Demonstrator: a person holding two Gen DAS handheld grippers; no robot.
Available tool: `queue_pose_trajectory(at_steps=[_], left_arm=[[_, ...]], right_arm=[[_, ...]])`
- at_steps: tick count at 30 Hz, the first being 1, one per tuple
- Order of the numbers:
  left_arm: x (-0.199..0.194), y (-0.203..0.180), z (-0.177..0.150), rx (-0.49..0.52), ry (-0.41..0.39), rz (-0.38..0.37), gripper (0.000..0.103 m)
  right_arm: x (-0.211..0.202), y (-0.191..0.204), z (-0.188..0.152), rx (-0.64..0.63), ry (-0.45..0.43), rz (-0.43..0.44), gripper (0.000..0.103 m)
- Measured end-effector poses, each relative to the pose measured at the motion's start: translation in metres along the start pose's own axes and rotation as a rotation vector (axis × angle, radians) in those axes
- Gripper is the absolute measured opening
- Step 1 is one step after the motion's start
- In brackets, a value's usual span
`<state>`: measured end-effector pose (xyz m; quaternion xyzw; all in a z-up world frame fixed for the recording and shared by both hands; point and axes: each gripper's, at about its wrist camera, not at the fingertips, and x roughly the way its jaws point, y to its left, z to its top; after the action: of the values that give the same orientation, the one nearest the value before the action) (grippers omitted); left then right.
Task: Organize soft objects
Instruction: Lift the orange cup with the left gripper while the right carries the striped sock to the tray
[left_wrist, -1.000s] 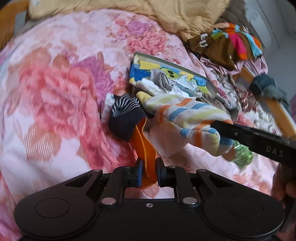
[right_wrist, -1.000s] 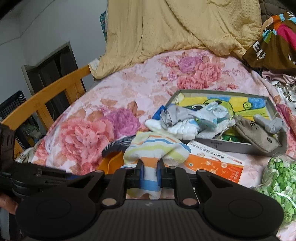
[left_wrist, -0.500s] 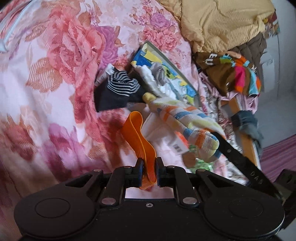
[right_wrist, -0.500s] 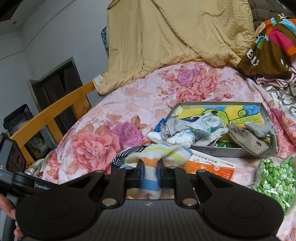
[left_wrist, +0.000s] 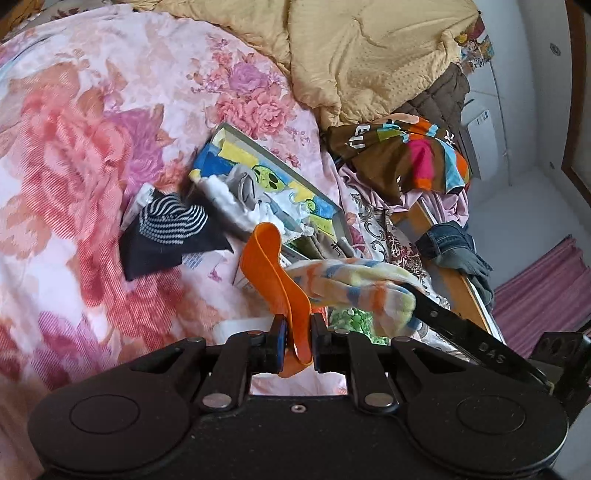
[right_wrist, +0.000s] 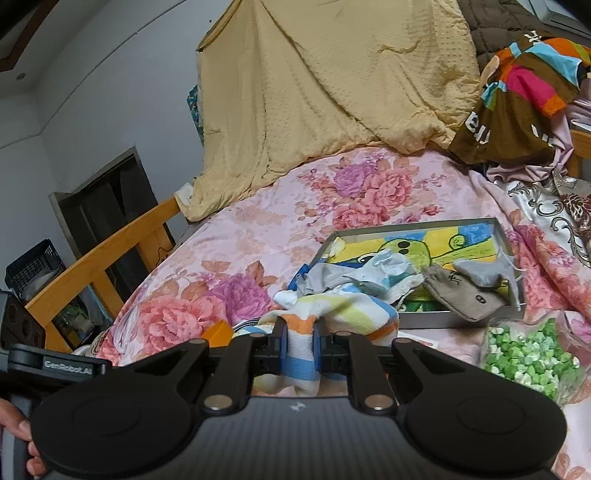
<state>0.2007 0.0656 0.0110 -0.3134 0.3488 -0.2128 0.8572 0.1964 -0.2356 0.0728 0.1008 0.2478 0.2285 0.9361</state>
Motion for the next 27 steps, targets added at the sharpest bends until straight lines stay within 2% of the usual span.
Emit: queue_pose_trajectory(at_steps=[3, 9, 14, 22, 27], left_arm=[[0.01, -0.009, 0.009, 0.07, -0.021, 0.025, 0.014], [0.034, -0.039, 0.045, 0.224, -0.107, -0.008, 0.014], [0.077, -0.048, 0.077, 0.283, -0.141, -0.002, 0.015], [0.141, -0.02, 0.105, 0.234, -0.172, -0.004, 0.015], [0.162, 0.012, 0.111, 0.145, -0.161, 0.013, 0.015]], right_arm=[[-0.002, -0.003, 0.004, -0.02, -0.014, -0.014, 0.015], [0.013, -0.012, 0.032, -0.071, -0.06, -0.051, 0.015], [0.041, -0.034, 0.06, -0.071, -0.113, -0.084, 0.015], [0.101, -0.063, 0.081, -0.062, -0.135, -0.156, 0.015], [0.14, -0.068, 0.08, -0.058, -0.09, -0.18, 0.015]])
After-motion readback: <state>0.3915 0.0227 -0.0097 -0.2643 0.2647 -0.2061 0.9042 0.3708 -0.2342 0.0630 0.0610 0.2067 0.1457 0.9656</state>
